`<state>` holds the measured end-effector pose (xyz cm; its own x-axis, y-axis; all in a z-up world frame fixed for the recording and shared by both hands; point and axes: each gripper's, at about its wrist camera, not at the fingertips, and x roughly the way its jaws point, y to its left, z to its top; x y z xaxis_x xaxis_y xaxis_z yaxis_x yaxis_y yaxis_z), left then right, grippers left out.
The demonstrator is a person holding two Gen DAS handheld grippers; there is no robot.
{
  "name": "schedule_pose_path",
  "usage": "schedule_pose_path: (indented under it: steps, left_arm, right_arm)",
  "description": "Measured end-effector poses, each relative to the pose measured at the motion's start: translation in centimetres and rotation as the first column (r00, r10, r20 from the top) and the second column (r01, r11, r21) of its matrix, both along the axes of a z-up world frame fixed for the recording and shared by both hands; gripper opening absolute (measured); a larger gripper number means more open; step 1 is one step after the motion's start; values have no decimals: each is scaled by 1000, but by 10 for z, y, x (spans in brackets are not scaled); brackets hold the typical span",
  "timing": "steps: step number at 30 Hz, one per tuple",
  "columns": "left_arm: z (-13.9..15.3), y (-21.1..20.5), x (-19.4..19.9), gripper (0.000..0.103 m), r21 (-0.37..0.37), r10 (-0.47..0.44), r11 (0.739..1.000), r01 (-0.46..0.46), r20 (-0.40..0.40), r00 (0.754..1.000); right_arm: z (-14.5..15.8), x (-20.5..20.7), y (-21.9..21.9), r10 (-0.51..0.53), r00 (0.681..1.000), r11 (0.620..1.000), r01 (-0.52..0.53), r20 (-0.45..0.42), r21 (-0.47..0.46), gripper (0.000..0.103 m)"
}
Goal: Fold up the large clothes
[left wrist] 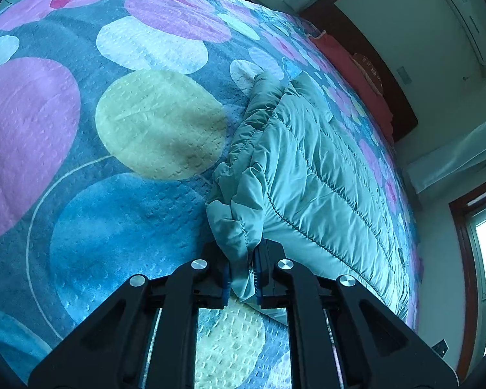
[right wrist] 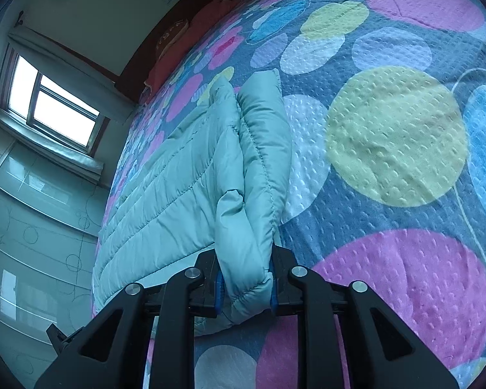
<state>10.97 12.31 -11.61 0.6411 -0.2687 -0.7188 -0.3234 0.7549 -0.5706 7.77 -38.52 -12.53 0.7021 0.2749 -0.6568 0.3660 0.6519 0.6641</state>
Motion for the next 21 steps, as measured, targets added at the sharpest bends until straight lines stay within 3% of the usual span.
schedule_pose_path:
  steps: [6,11,15,21]
  left_arm:
    - [5,10,-9,29,35,30,999,-30,11,1000]
    - [2,21,-15,39,42,53,998,-53,-1,999]
    - [3,29,-20,40,61,70,996,-70,-3,998]
    - [14,40,-28,42,160,98,983,-93,-24,995]
  right_arm:
    - [-1,-13,-14,-38,999,999,38,0,-4,42]
    - [-4,-31,-30,-89,996,996,89,-4,-1,44]
    - [-5,-42,-42,-122,992,992,122,-12,-11,44]
    - [3,-52,-53,-172,985,983,170,-32,-67,44]
